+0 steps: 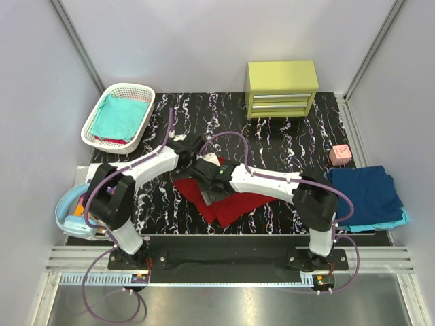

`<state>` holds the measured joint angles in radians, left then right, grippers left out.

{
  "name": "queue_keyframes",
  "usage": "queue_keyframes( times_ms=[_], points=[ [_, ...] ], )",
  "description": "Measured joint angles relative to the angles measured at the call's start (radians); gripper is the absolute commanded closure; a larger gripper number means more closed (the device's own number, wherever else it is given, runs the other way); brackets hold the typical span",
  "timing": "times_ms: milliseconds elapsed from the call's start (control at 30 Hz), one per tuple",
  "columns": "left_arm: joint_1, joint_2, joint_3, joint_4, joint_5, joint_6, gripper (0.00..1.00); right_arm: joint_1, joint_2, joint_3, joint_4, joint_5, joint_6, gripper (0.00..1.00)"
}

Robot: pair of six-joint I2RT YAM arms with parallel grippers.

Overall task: Fold and stack the t-shirts
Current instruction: Move the tshirt to the center of the board

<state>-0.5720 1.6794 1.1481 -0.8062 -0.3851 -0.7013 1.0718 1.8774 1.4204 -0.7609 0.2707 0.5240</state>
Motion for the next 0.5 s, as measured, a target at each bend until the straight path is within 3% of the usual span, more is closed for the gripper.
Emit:
queue_keyframes(
  times_ms=[33, 167, 300, 367, 500],
  points=[
    [0.005, 0.000, -0.004, 0.002, 0.000, 0.002, 0.11, 0.000, 0.010, 0.008, 0.001, 0.000, 0.000, 0.30],
    [0.017, 0.000, -0.017, 0.018, 0.007, 0.003, 0.12, 0.001, 0.034, 0.031, -0.003, 0.005, 0.002, 0.50],
    [0.019, 0.000, -0.025, 0.029, 0.019, 0.005, 0.12, 0.003, 0.044, 0.039, -0.011, 0.015, 0.011, 0.85],
    [0.019, 0.000, -0.028, 0.035, 0.023, 0.006, 0.13, 0.004, 0.045, 0.040, -0.015, 0.019, 0.015, 0.96],
    [0.018, 0.000, -0.030, 0.050, 0.031, 0.014, 0.14, 0.006, 0.045, 0.040, -0.021, 0.033, 0.025, 1.00]
  ],
)
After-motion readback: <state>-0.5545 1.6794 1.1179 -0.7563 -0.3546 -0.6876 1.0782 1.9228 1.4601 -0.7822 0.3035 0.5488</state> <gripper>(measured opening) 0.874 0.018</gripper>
